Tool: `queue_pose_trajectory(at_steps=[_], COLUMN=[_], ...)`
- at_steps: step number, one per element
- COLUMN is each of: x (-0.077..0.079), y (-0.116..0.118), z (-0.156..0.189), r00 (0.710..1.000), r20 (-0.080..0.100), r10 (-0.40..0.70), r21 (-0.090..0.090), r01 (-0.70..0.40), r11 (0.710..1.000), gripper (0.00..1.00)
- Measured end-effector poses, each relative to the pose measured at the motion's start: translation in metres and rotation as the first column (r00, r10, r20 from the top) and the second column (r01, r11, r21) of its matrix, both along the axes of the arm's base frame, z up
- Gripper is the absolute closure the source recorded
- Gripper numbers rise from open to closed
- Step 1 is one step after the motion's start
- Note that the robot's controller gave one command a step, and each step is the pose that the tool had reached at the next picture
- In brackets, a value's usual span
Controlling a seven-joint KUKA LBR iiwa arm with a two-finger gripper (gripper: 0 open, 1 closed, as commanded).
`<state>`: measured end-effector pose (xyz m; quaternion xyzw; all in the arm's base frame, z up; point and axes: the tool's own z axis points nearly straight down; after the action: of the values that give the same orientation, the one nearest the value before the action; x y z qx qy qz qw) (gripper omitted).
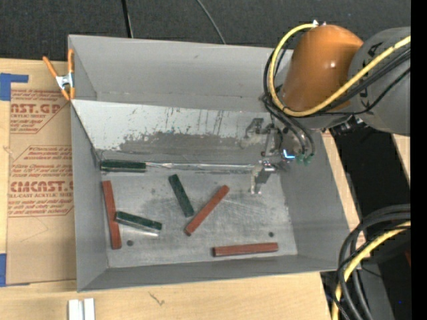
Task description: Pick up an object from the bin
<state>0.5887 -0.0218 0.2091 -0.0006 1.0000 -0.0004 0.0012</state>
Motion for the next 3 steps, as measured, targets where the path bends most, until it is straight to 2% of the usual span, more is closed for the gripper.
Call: queue_pose_trajectory(at_steps=[1, 2, 3], x=[0.000, -0.006, -0.039], y=[0.000, 0.010, 0.050], z=[0.000, -0.049, -0.131], r00=[1.000, 1.000, 0.996], r20=[0.000, 0.006, 0.012], r10=[0.000, -0.009, 0.092], r21=[0.000, 0.001, 0.001], r01=[0.000, 0.009, -0.092], r11=[1.000, 1.000, 0.996], gripper=[0.00, 0.00, 1.00])
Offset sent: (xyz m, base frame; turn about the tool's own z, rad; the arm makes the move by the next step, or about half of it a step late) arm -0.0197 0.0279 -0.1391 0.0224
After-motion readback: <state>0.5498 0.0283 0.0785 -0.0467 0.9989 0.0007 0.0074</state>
